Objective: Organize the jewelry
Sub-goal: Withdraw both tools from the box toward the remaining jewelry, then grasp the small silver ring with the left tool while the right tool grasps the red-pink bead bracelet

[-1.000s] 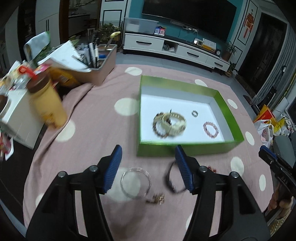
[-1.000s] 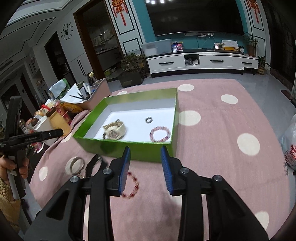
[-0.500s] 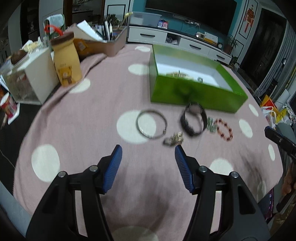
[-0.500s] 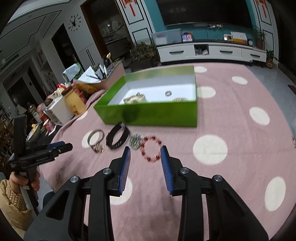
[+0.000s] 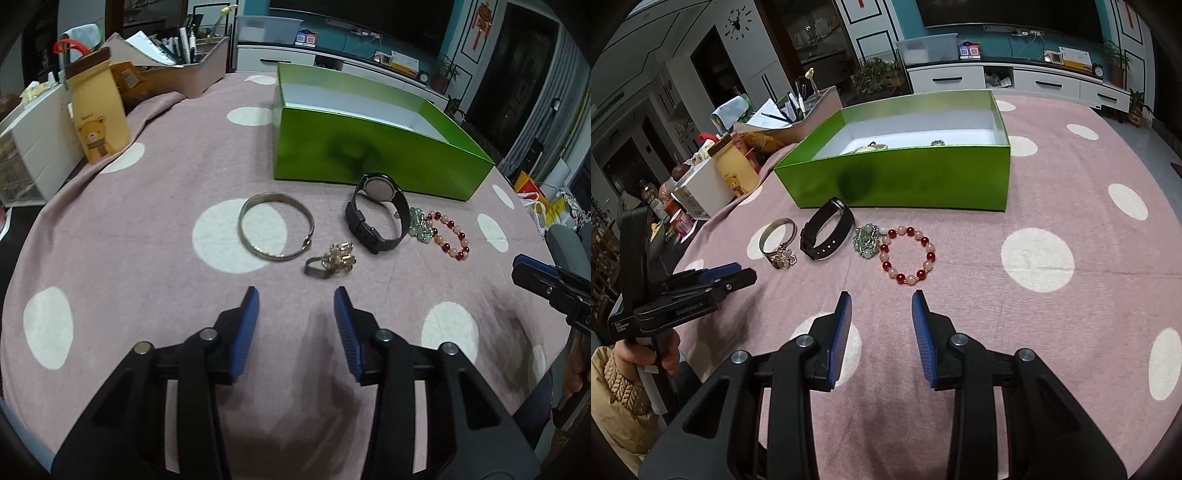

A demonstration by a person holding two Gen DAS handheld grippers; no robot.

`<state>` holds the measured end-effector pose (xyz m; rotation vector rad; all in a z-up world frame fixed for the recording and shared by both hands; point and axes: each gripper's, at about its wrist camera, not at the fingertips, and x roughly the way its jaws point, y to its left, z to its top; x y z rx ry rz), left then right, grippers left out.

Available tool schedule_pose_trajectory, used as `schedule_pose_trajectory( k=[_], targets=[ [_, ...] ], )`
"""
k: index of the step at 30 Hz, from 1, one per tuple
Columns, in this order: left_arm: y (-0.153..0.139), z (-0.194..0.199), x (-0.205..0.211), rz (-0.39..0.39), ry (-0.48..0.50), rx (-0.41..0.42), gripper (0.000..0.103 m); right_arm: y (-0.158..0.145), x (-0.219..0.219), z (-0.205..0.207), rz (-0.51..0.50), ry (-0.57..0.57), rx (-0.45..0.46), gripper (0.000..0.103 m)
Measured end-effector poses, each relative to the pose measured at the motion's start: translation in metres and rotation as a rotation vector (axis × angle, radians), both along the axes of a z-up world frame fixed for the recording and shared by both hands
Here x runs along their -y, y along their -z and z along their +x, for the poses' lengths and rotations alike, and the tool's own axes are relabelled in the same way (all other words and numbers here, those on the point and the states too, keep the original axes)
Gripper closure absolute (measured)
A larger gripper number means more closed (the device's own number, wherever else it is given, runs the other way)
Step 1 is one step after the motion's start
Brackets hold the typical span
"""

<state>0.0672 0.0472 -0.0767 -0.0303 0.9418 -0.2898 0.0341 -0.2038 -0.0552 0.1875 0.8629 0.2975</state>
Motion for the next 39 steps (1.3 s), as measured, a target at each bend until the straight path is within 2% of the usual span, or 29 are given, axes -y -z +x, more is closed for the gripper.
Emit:
schedule_pose_trajectory(
  k=[7, 16, 24, 32, 39],
  targets=[
    [0.005, 0.009, 0.008, -0.006, 0.037, 0.000, 0.063, 0.007, 0.002, 0.007, 0.000, 0.006, -0.018, 0.069],
    [0.010, 0.020, 0.017, 0.004, 0.058, 0.013, 0.069, 0.010, 0.002, 0.014, -0.007, 0.004, -0.025, 0.069],
    [0.011, 0.022, 0.021, 0.001, 0.077, 0.029, 0.083, 0.013, 0.001, 0.025, -0.020, 0.001, -0.032, 0.069],
    [0.012, 0.021, 0.017, -0.018, 0.068, 0.030, 0.083, 0.021, -0.011, 0.040, -0.038, -0.055, -0.035, 0.069],
    [0.002, 0.016, 0.004, -0.057, 0.052, 0.040, 0.083, 0.029, -0.022, 0.057, -0.108, -0.090, -0.046, 0.069]
  ],
)
